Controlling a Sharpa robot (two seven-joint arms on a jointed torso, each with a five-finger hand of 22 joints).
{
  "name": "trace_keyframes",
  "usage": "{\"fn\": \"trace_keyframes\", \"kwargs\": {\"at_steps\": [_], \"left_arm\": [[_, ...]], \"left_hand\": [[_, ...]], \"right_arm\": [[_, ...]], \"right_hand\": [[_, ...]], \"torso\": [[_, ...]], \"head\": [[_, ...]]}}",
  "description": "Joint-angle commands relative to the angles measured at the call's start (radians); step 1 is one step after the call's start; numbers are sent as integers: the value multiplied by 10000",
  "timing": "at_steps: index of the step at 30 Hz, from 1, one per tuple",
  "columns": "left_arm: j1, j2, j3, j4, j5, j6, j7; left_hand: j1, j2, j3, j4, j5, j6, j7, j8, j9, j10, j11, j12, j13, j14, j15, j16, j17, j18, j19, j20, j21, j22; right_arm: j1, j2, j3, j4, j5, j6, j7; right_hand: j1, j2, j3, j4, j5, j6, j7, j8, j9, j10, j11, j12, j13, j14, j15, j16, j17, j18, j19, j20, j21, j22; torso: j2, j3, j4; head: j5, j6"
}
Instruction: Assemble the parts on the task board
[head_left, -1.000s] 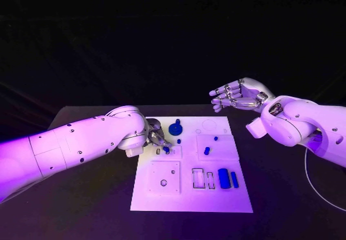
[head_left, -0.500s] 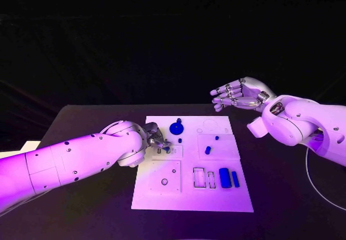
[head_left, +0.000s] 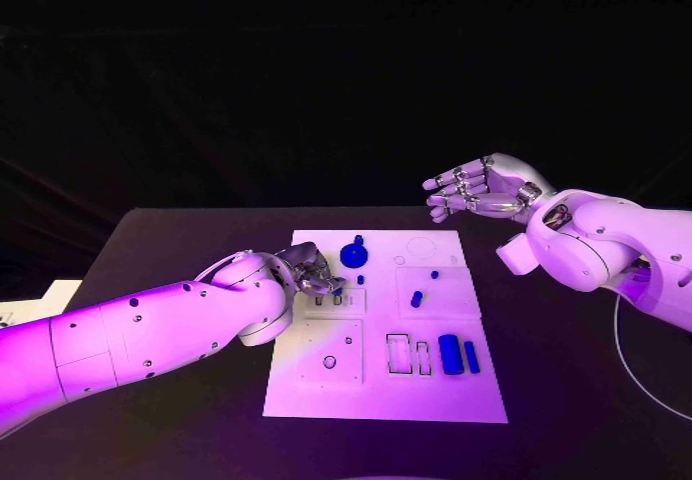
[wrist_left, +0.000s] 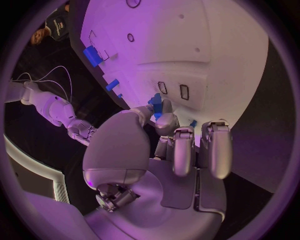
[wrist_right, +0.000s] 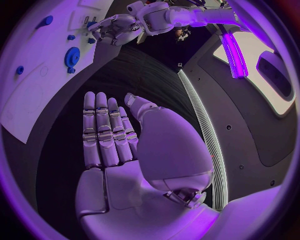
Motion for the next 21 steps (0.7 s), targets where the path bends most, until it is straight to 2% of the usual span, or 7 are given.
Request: {"fn": "trace_keyframes", "kwargs": {"at_steps": [1, 9, 21], "left_arm": [[-28, -3, 6, 40, -254, 96, -4], [-88, -7, 6, -16, -259, 441, -229], [-163, 30, 6, -66, -259, 546, -265]], "left_hand": [[52, -50, 1902, -1875, -7, 27, -41, 37, 12, 95, 8, 34, 8, 1031, -19, 30, 2632, -128, 696, 6, 49, 1907], [40, -57, 1919, -1874, -8, 33, -42, 38, 15, 96, 6, 28, 1, 1031, -20, 30, 2632, -122, 686, 4, 33, 1884], [28, -66, 1937, -1874, -9, 39, -44, 39, 17, 105, 4, 36, 11, 1031, -22, 30, 2632, -123, 687, 2, 34, 1887]], "right_arm": [[-12, 3, -2, -5, 14, 189, 132], [-26, 15, -8, -24, 33, 231, 147], [-36, 19, -14, -31, 50, 281, 165]], "right_hand": [[-89, 12, -45, 16, 33, -71, 8, -19, -5, -62, -24, -42, -9, -44, 55, -47, -17, 6, 13, 88, -34, -8], [-89, 12, -45, 16, 33, -71, 8, -19, -5, -62, -24, -42, -9, -44, 55, -47, -17, 6, 13, 88, -34, -8], [-114, 20, -48, 23, 37, -75, 10, -19, -5, -68, -22, -42, -9, -47, 57, -47, -24, 7, 18, 94, -51, -20]], "torso": [[-3, 4, 3], [0, 3, 2], [7, 0, -4]], "head": [[1, -14], [27, -40], [40, -79]]}}
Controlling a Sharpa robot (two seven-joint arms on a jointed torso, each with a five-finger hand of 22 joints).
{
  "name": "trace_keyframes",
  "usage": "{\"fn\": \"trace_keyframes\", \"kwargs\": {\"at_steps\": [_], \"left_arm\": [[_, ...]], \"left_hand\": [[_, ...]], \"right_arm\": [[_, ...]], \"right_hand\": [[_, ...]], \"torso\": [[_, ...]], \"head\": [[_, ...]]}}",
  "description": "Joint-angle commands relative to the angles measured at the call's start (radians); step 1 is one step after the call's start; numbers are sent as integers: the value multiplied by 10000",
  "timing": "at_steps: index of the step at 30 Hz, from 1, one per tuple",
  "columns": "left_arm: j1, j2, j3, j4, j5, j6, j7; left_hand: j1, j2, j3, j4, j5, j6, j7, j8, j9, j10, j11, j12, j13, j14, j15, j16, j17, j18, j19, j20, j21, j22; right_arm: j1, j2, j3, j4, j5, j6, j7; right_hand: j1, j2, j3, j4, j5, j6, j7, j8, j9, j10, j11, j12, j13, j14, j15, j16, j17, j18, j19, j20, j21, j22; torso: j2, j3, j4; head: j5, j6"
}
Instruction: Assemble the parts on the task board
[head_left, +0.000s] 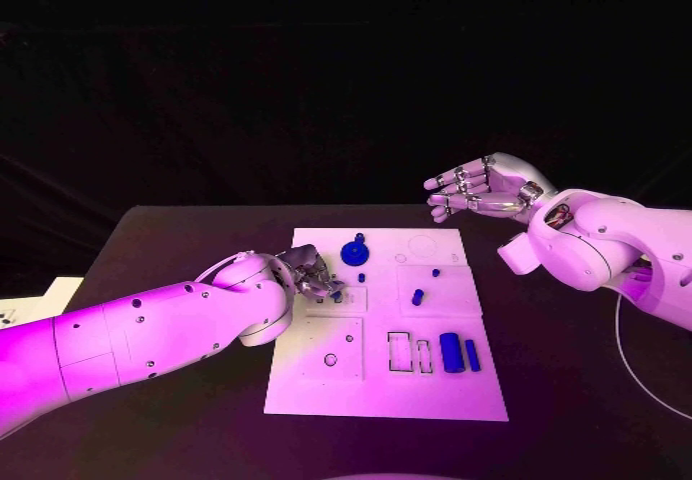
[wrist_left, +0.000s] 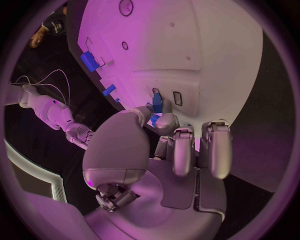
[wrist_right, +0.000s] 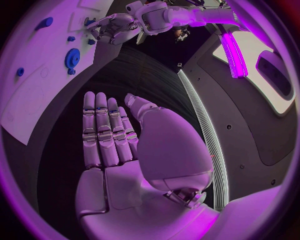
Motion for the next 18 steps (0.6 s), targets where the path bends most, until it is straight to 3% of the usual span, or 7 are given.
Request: {"fn": "trace_keyframes", "kwargs": {"at_steps": [1, 12, 18], "left_arm": [[-42, 25, -16, -8, -65, 267, -75], [-69, 35, -16, -10, 17, 381, 5], [-79, 34, -16, 16, 38, 323, 32]], "left_hand": [[67, -27, 1857, -1792, 18, 18, -69, 40, -8, 53, -12, 37, 14, 1031, -22, 30, 2634, -122, 684, 2, 29, 1882], [40, -33, 1881, -1782, 15, 30, -72, 43, -4, 65, -14, 44, 21, 1031, -24, 30, 2634, -119, 680, -1, 22, 1874], [16, -39, 1900, -1775, 12, 41, -76, 47, 1, 77, -17, 52, 28, 1031, -25, 30, 2634, -118, 678, -3, 19, 1870]], "right_arm": [[-9, 9, 0, -2, 15, 197, 134], [-11, 32, -2, -36, 18, 256, 142], [-11, 35, -2, -39, 19, 264, 149]], "right_hand": [[-90, -5, -48, 23, 37, -75, 10, -19, -5, -68, -22, -42, -9, -11, 21, -48, -17, 8, -19, 58, -52, -8], [-114, 6, -49, 30, 45, -78, 10, -17, -5, -72, -21, -41, -8, -13, 23, -47, -25, 11, -13, 63, -70, -21], [-114, 6, -49, 30, 45, -78, 10, -17, -5, -72, -21, -41, -8, -13, 23, -47, -25, 11, -13, 63, -70, -21]], "torso": [[3, -1, -5], [2, -7, 55], [4, -7, 15]], "head": [[3, -18], [4, -33], [34, -49]]}}
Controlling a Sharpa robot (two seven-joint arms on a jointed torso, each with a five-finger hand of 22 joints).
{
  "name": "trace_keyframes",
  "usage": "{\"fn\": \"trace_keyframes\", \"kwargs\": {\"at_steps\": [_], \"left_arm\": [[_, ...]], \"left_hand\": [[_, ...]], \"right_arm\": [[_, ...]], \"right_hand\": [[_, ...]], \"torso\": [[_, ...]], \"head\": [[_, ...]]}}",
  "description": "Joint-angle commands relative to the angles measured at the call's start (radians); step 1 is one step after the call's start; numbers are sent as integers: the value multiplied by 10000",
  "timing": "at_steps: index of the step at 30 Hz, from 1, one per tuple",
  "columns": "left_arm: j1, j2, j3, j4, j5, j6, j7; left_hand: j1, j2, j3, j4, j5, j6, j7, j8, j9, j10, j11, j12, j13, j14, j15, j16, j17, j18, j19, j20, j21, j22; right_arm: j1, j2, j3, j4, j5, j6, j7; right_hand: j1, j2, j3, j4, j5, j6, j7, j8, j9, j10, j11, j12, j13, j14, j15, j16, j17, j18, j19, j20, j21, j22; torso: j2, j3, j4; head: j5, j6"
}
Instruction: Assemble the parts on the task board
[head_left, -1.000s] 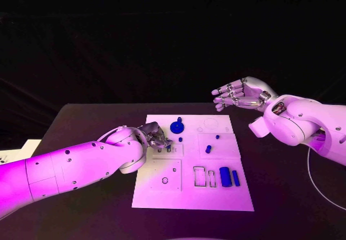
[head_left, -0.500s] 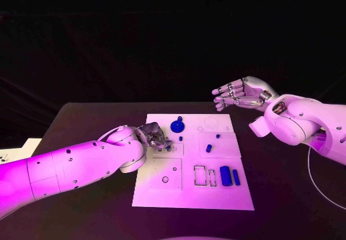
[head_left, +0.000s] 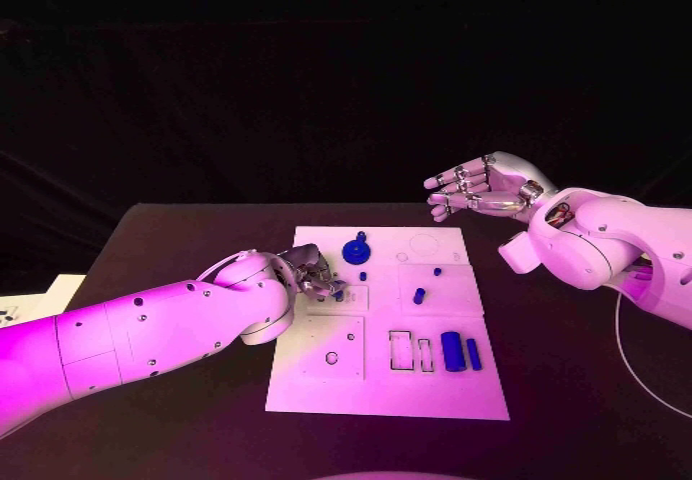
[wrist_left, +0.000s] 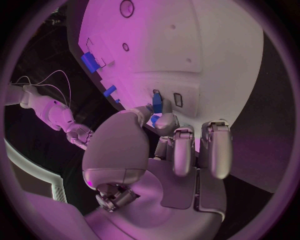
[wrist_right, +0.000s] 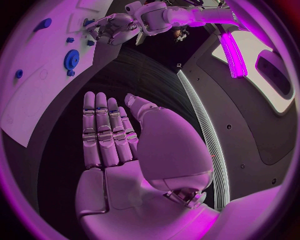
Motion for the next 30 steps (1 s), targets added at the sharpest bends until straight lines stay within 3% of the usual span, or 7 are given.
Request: {"fn": "trace_keyframes", "kwargs": {"at_steps": [1, 22, 23, 26, 30], "left_arm": [[-56, 12, -33, 13, 47, 240, -3], [-59, -16, -33, 31, 201, 245, 41], [-59, -14, -33, 29, 209, 243, 43], [-59, -7, -33, 22, 233, 238, 47], [-59, -6, -33, 16, 257, 237, 39]], "left_hand": [[91, 6, 1807, -1738, 13, 22, -89, 48, 14, 60, -2, 52, 16, 1032, -25, 30, 2635, -119, 678, -3, 20, 1872], [-121, -145, 1833, -1684, -12, 129, -154, 77, 43, 189, -43, 181, 159, 1032, -49, 30, 2635, -130, 700, -22, 48, 1918], [-147, -165, 1821, -1677, -17, 145, -163, 79, 44, 204, -50, 195, 175, 1032, -54, 30, 2635, -131, 703, -25, 51, 1923], [-216, -213, 1775, -1656, -29, 187, -189, 83, 47, 234, -68, 219, 199, 1032, -67, 30, 2635, -132, 706, -36, 54, 1930], [-304, -274, 1686, -1626, -43, 247, -223, 84, 47, 265, -92, 245, 226, 1032, -87, 30, 2635, -134, 709, -52, 58, 1938]], "right_arm": [[-6, 9, 1, -3, 2, 182, 127], [-35, 47, -4, -70, 9, 228, 142], [-36, 47, -4, -71, 11, 229, 143], [-38, 46, -5, -72, 14, 232, 145], [-40, 46, -5, -75, 16, 235, 146]], "right_hand": [[-115, 7, -49, 30, 45, -78, 11, -17, -5, -71, -21, -41, -9, -13, 23, -47, -16, 11, -13, 63, -36, -9], [-125, 16, -45, 27, 53, -80, 9, -16, -4, -75, -22, -40, -8, -16, 22, -47, -24, 15, -6, 66, -53, -21], [-118, 50, -55, -3, 45, -89, -15, -10, -1, -84, -101, -43, -5, 957, -174, 546, 209, 55, -1, 8, -90, -46], [-204, 30, -47, -36, 63, -93, -5, -10, 0, -93, -33, -30, -7, 66, -8, 66, -15, 22, 82, 46, -200, -128], [-216, 37, -41, -53, 63, -93, 1, -9, 0, -98, -27, -25, -7, -12, 13, 9, -49, 20, 102, 61, -230, -150]], "torso": [[3, -6, -17], [6, 6, -17], [3, 5, -14], [4, 7, -13], [8, 6, -15]], "head": [[16, -13], [26, -68], [24, -71], [22, -76], [18, -83]]}}
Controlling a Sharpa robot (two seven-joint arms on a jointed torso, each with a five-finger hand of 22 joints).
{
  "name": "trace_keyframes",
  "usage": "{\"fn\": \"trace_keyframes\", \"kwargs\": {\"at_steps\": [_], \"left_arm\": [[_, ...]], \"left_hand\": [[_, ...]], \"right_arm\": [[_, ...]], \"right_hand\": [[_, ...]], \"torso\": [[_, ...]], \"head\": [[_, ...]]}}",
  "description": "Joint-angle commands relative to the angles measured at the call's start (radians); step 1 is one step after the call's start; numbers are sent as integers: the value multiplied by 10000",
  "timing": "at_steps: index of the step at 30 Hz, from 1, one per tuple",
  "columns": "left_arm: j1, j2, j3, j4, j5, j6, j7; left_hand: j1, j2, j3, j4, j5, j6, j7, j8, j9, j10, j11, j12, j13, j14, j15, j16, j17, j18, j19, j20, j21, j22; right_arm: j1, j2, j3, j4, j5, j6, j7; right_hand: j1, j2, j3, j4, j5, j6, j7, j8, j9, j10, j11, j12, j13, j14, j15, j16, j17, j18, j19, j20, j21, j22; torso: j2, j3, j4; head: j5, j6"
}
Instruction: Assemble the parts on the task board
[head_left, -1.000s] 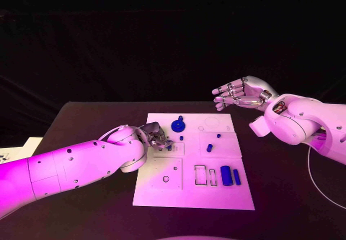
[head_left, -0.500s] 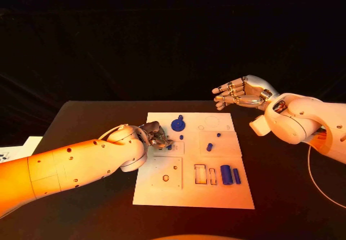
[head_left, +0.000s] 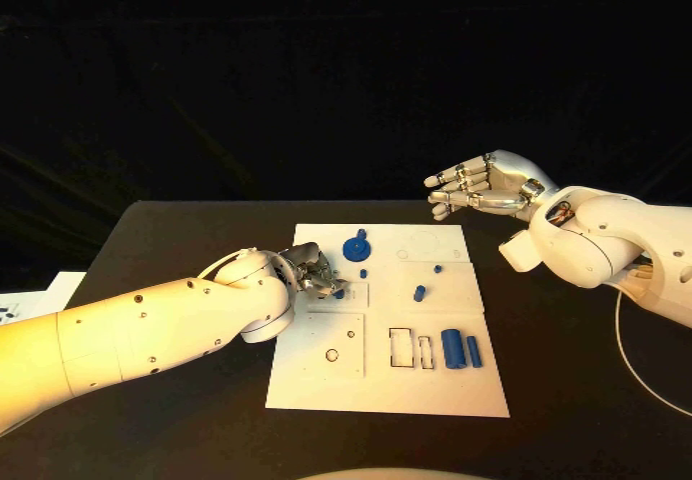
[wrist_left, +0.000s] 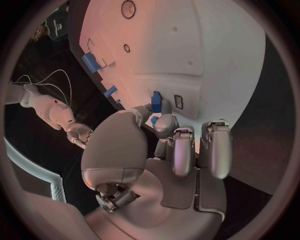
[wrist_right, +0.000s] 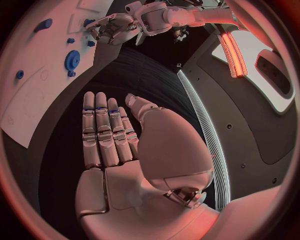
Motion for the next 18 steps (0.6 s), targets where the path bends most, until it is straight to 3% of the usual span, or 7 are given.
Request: {"fn": "trace_keyframes", "kwargs": {"at_steps": [1, 18], "left_arm": [[-39, 11, -27, -1, 158, 239, 10], [-39, -3, -27, -5, 304, 189, 13]], "left_hand": [[-13, -133, 1414, -1483, 23, 63, -42, 17, 13, 91, 13, 31, 27, 1032, -93, 30, 2628, -134, 711, -57, 59, 1943], [-437, -300, 662, -1233, 10, 356, -162, -37, -24, 155, -85, 105, 133, 1032, -189, 30, 2628, -145, 736, -151, 85, 1995]], "right_arm": [[-9, 9, 0, -4, -2, 166, 118], [-33, 9, -2, -19, 7, 182, 132]], "right_hand": [[-68, 24, -13, -25, 64, -57, 38, -9, 0, -32, 38, -26, -8, -62, -2, -30, -13, 19, 48, 7, -39, -13], [-78, 26, -12, -31, 64, -61, 43, -10, 0, -38, 42, -25, -8, -85, 6, -48, -26, 18, 55, 13, -55, -24]], "torso": [[1, -1, -4], [-1, -6, 6]], "head": [[-8, -8], [-17, -23]]}}
